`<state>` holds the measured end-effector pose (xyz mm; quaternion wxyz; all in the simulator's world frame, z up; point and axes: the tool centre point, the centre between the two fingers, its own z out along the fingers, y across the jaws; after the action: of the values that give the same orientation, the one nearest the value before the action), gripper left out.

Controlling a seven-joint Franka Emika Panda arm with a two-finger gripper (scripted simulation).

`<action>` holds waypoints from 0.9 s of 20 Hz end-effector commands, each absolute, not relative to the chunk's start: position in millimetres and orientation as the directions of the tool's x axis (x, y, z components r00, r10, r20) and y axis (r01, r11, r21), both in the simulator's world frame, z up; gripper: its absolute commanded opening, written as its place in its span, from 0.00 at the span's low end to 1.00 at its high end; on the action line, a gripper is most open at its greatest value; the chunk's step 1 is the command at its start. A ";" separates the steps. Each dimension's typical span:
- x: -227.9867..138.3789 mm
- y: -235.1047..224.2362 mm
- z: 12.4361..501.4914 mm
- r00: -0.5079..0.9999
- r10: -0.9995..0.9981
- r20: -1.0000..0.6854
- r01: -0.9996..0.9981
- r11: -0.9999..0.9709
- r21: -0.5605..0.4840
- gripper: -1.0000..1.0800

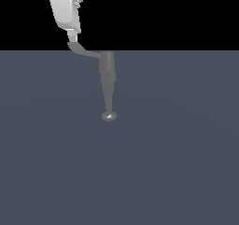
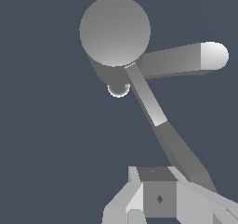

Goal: Turn on the faucet by rotating a designated handle.

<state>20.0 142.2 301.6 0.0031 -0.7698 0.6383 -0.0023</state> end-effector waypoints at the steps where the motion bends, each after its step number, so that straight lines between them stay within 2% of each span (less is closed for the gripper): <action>1: 10.5 141.1 299.5 0.187 -0.982 0.000 -0.982 -0.187 0.000 0.00; 7: 4.0 139.7 301.4 0.186 -0.982 0.000 -0.982 -0.186 -0.007 0.00; 18: -21.3 103.9 300.7 0.186 -0.982 0.000 -0.982 -0.186 -0.004 0.00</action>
<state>-17.4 116.5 301.5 0.0039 -0.7740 0.6332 -0.0020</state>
